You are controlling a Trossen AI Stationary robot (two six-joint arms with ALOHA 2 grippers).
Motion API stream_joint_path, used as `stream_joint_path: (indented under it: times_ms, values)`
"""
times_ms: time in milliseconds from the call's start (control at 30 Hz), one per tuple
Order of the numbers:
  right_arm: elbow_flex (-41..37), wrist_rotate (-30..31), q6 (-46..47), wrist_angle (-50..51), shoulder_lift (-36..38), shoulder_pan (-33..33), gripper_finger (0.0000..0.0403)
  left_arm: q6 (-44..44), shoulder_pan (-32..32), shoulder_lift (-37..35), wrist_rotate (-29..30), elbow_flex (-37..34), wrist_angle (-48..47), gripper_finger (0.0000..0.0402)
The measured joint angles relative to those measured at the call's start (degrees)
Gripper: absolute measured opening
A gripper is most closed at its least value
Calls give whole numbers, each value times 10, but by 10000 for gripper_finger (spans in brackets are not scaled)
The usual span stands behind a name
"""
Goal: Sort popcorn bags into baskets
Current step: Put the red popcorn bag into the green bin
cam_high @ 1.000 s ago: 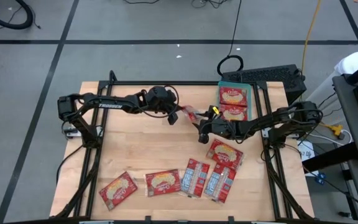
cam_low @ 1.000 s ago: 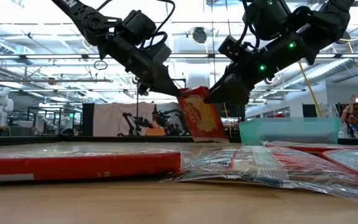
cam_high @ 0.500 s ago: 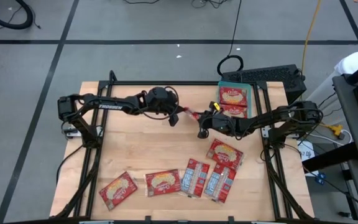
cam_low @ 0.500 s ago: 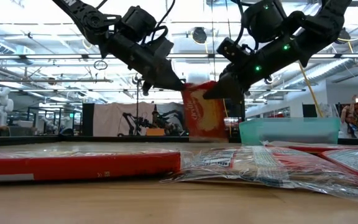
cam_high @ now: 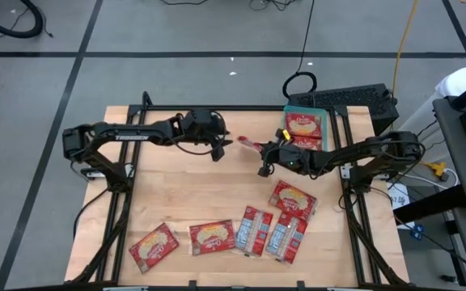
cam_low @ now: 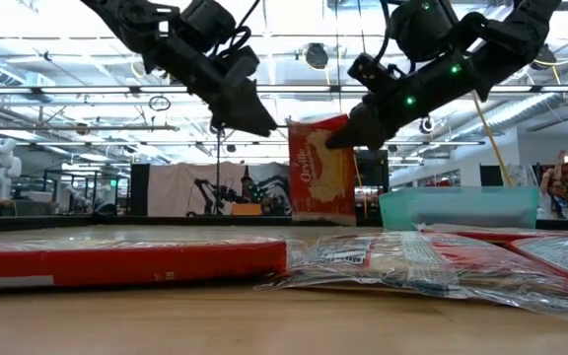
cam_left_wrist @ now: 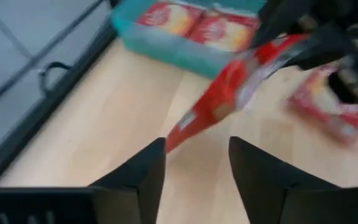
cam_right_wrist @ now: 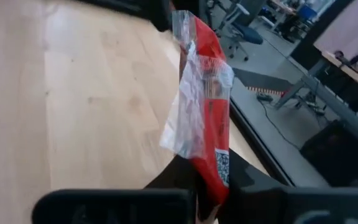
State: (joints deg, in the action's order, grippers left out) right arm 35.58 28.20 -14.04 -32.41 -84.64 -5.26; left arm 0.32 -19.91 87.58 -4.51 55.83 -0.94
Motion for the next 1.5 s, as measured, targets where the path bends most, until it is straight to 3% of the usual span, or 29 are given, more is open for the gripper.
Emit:
stream_joint_path:
  times_ms: [233,500,700,967,1133,1200,1367,1500]
  values:
    - [-29,-4,70,-39,37,-10,21,57,-1,-14,15,-63,15,201]
    - [-38,-78,85,-103,76,-28,11,57,31,-14,-31,-166,212,203]
    - [-38,-143,92,-176,75,-36,12,45,43,-5,-34,-208,334,203]
    - [-38,-153,103,-218,71,-17,13,37,38,-5,-23,-245,392,203]
    - [-38,-210,94,-294,72,-14,13,58,20,-5,-24,-267,448,202]
    - [-38,-217,91,-298,72,-14,13,64,12,-5,-37,-276,484,202]
    - [-38,-225,93,-296,68,-14,13,67,10,-5,-132,-280,574,202]
    - [-38,-225,102,-295,55,-14,13,78,27,-5,-139,-280,614,202]
